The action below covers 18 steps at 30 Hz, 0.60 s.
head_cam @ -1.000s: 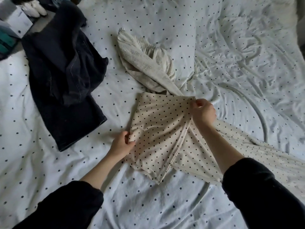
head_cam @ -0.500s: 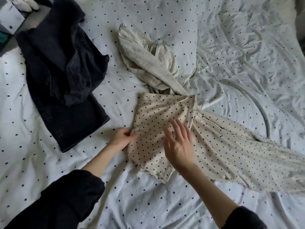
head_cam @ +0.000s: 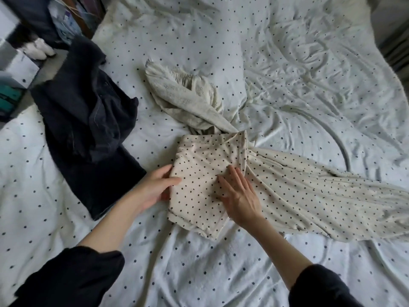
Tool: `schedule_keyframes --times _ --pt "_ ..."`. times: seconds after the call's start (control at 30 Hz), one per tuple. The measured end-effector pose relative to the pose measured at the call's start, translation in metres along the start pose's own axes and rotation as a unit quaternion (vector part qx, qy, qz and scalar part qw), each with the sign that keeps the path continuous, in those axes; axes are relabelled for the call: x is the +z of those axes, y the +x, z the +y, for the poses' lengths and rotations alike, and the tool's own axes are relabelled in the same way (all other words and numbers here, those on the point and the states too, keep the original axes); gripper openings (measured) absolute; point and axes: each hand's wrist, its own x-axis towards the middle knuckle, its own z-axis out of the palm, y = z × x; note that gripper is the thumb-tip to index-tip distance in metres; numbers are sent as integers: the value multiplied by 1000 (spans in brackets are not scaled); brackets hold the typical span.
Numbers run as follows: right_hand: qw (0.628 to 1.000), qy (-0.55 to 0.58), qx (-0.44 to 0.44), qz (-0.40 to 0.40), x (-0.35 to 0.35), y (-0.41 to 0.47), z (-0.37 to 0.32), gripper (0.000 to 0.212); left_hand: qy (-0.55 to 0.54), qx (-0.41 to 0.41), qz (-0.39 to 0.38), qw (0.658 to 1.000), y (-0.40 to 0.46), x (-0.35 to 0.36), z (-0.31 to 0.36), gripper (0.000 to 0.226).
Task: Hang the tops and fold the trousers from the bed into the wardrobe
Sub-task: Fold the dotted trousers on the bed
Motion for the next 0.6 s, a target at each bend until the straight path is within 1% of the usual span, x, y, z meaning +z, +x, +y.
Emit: schedule_keyframes --times 0.03,0.07,0.1,0.13,0.2,0.23,0.3,0.33,0.37,0.4,0.43,0.5,0.53,0.57,0.6 --pt "999 45 8 -9 -5 0 2 52 9 9 -7 1000 -6 9 10 38" --pt "992 117 30 -23 -16 0 4 42 19 17 -16 1000 -12 21 22 42" --pt "974 213 64 -28 -26 -2 6 34 30 25 -23 999 -17 32 32 46" --pt "943 313 111 -34 -38 -5 9 32 45 34 -34 998 -22 46 41 51" --pt "844 498 190 -51 -65 -17 19 33 111 70 -56 990 -30 80 57 57" --pt "795 565 215 -56 -79 -26 30 35 161 92 -65 981 -34 104 64 59" --pt "711 656 246 -68 -93 -40 49 38 257 142 -89 952 -38 142 69 61" --pt "672 692 257 -65 -99 -48 65 41 307 164 -113 931 -37 168 69 60" --pt "635 722 267 -63 -103 -54 76 45 352 183 -131 908 -37 190 66 59" --pt "608 741 280 -57 -107 -60 88 49 394 195 -147 886 -35 212 61 58" --pt "587 752 297 -45 -107 -65 98 52 427 203 -165 866 -33 230 54 57" --pt "574 752 324 -26 -107 -76 119 55 473 187 -219 833 -28 264 35 55" --pt "584 741 332 -26 -104 -80 126 57 489 172 -240 821 -24 272 25 56" --pt "601 721 344 -24 -101 -84 134 59 495 155 -251 817 -21 278 14 54" --pt "626 693 357 -21 -96 -86 141 60 483 141 -245 829 -15 278 4 50"
